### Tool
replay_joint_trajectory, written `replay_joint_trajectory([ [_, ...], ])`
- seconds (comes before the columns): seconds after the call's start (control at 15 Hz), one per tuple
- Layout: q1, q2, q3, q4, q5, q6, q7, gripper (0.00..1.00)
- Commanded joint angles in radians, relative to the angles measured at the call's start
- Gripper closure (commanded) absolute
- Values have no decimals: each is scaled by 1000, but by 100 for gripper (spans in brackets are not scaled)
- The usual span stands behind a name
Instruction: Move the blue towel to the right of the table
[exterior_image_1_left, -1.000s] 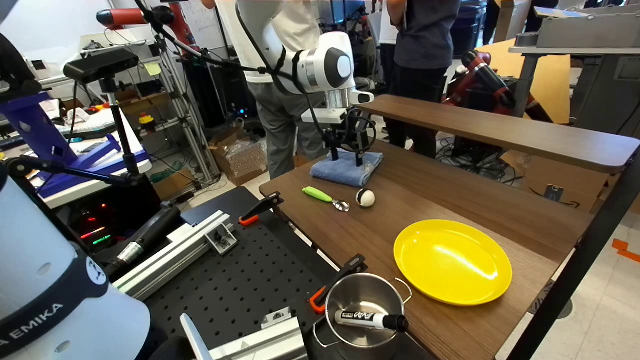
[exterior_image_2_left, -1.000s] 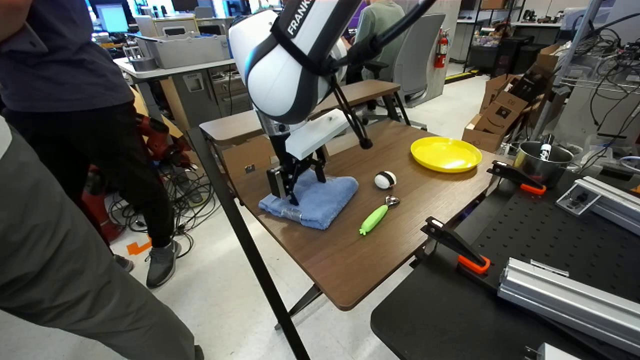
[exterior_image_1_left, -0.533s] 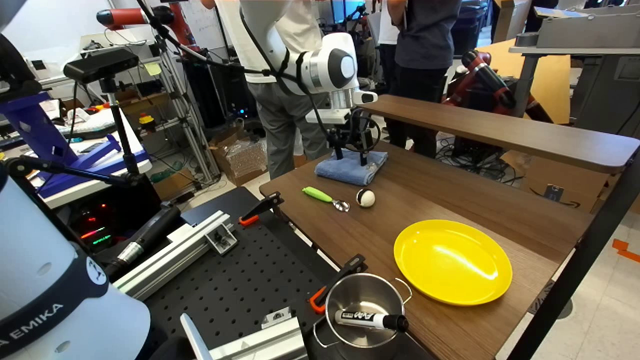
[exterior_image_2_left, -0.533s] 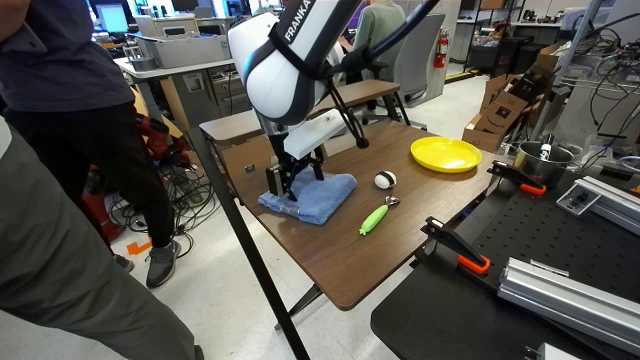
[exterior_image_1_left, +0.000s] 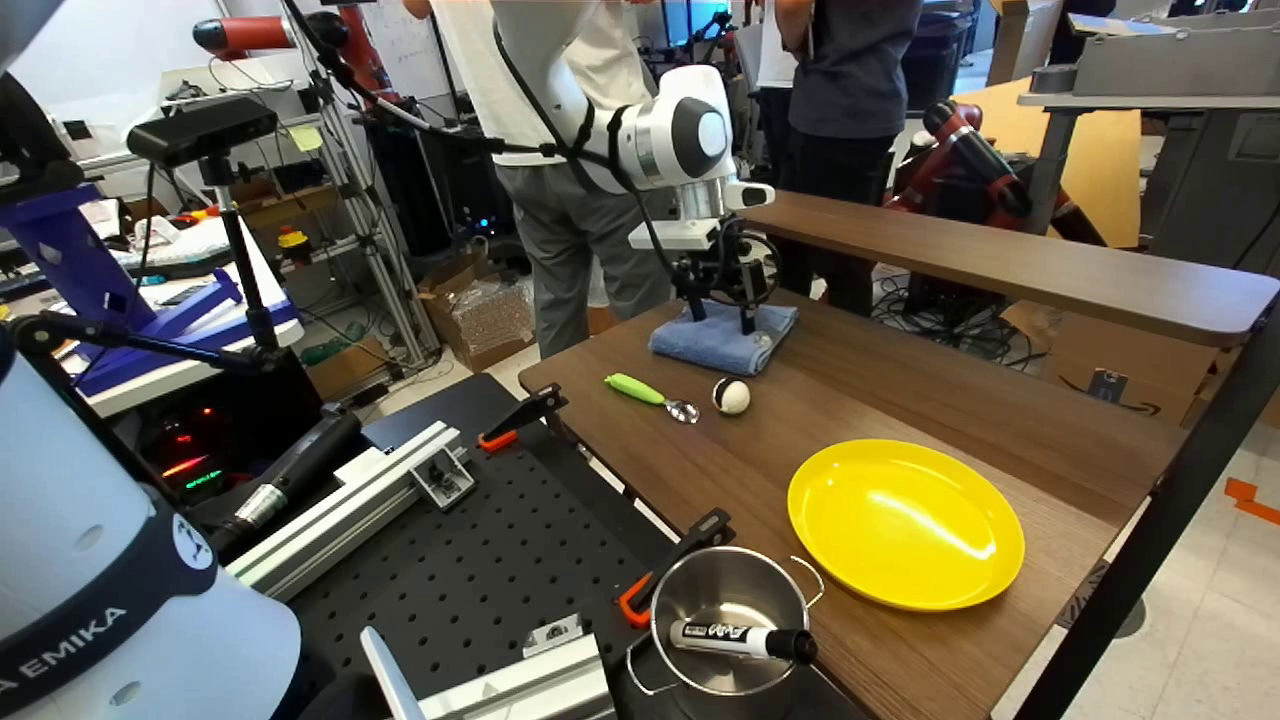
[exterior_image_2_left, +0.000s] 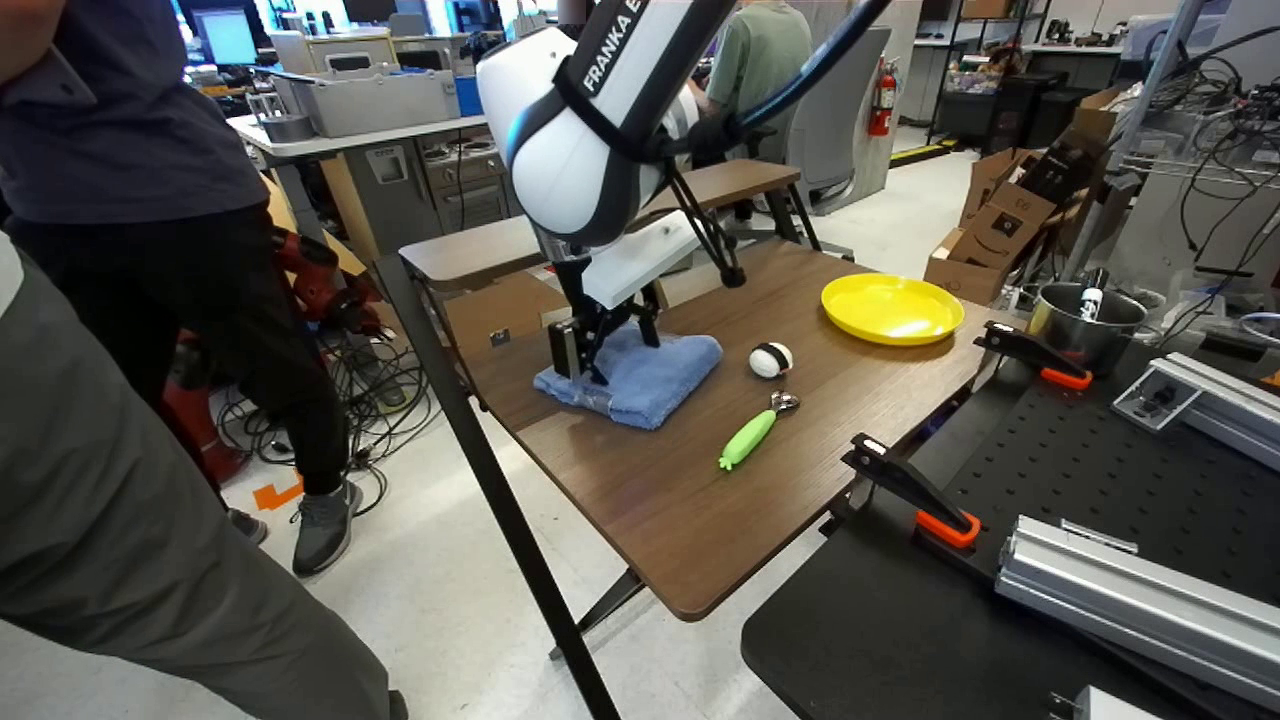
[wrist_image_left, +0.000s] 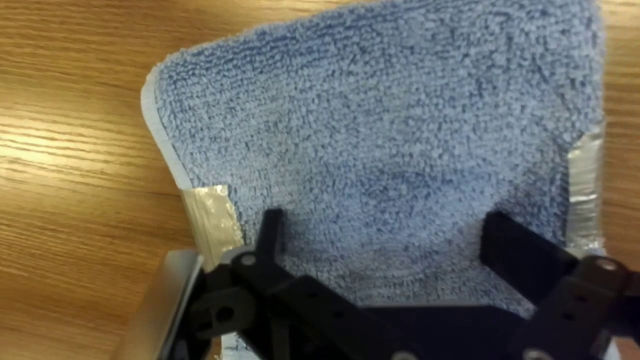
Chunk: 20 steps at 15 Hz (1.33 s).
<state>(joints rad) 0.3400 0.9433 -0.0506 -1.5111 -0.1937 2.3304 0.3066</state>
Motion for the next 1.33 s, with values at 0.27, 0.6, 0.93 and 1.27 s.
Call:
replay_joint_trajectory([
  [0.27, -31, 28, -47, 37, -14, -17, 5, 0],
  [0.6, -74, 50, -63, 46, -7, -26, -2, 0],
  [0.93, -129, 55, -69, 42, 4, -19, -23, 0],
  [1.27, -200, 54, -67, 42, 25, -20, -46, 0],
])
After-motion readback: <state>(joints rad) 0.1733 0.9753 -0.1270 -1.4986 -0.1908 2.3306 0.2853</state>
